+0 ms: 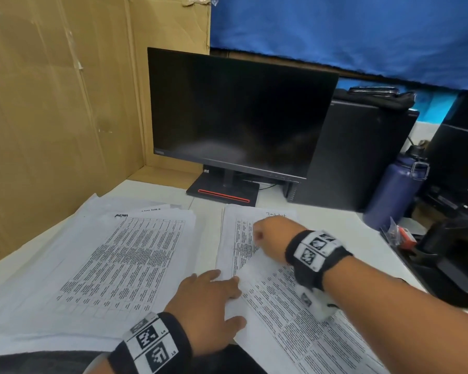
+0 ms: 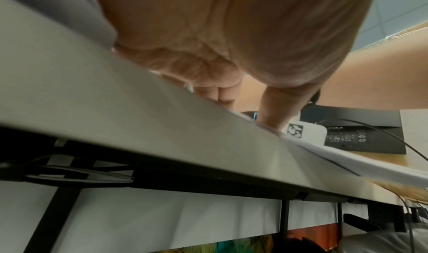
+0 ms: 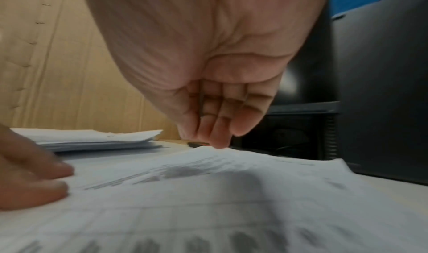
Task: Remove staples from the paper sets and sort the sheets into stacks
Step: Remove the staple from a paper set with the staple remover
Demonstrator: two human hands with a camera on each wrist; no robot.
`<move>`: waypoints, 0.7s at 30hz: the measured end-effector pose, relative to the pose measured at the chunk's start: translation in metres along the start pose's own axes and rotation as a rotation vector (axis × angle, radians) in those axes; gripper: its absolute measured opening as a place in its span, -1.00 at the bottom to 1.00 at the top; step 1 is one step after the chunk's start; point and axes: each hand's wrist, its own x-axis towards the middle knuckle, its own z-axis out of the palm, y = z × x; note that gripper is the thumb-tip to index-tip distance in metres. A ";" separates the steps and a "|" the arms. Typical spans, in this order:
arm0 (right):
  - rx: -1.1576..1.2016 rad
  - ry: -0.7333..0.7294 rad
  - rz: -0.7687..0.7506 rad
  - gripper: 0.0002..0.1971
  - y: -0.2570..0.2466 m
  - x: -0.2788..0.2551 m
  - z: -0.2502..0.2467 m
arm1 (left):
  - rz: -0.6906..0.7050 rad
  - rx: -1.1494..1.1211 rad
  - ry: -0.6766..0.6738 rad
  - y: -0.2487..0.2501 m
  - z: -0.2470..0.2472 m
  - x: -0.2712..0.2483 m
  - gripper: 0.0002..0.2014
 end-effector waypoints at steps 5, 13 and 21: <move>-0.151 -0.032 -0.102 -0.83 -0.037 0.051 0.019 | 0.020 -0.010 0.012 -0.003 0.003 -0.001 -0.36; -0.151 -0.040 -0.085 -0.86 -0.036 0.073 0.029 | 0.023 -0.002 0.018 -0.005 0.006 0.000 -0.35; -0.148 -0.013 -0.121 -0.86 -0.033 0.075 0.034 | 0.015 -0.009 0.019 -0.002 0.005 0.000 -0.37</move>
